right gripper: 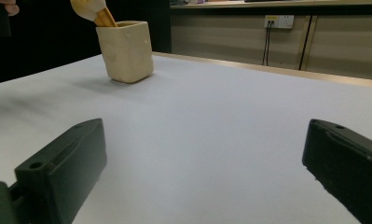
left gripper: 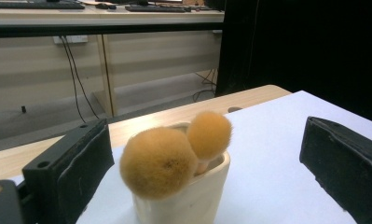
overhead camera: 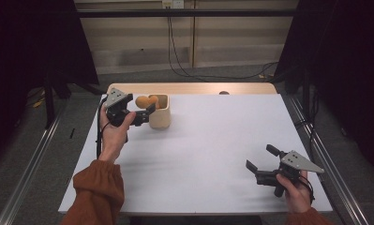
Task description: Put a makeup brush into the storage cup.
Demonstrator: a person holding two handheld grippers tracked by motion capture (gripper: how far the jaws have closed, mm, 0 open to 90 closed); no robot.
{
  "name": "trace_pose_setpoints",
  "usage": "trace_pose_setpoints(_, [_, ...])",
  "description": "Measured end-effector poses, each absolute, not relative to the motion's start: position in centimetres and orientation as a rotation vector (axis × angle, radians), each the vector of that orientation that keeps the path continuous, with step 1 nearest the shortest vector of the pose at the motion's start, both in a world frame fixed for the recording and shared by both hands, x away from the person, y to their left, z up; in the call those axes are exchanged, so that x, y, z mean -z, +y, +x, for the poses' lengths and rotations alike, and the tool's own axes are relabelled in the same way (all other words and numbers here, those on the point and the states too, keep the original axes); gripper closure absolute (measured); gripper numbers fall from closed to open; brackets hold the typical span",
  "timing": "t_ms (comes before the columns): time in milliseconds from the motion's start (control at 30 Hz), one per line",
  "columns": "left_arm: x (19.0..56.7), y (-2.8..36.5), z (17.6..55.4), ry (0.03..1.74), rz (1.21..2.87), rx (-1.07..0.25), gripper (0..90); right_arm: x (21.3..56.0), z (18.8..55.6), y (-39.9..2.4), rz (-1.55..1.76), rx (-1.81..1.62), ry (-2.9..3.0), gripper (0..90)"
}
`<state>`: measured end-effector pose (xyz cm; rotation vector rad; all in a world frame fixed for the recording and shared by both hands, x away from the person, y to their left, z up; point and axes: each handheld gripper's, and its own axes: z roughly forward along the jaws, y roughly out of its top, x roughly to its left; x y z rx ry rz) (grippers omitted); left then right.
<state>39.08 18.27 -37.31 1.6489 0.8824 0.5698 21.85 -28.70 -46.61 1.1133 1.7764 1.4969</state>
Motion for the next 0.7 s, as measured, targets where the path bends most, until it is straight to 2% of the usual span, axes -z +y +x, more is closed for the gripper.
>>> trace_pose_setpoints(700, [37.5, 19.5, 35.9, 0.875, 1.64, -0.56, 2.5, 46.5, 21.6, -28.7, 1.102, -1.479, 1.779, 0.0])
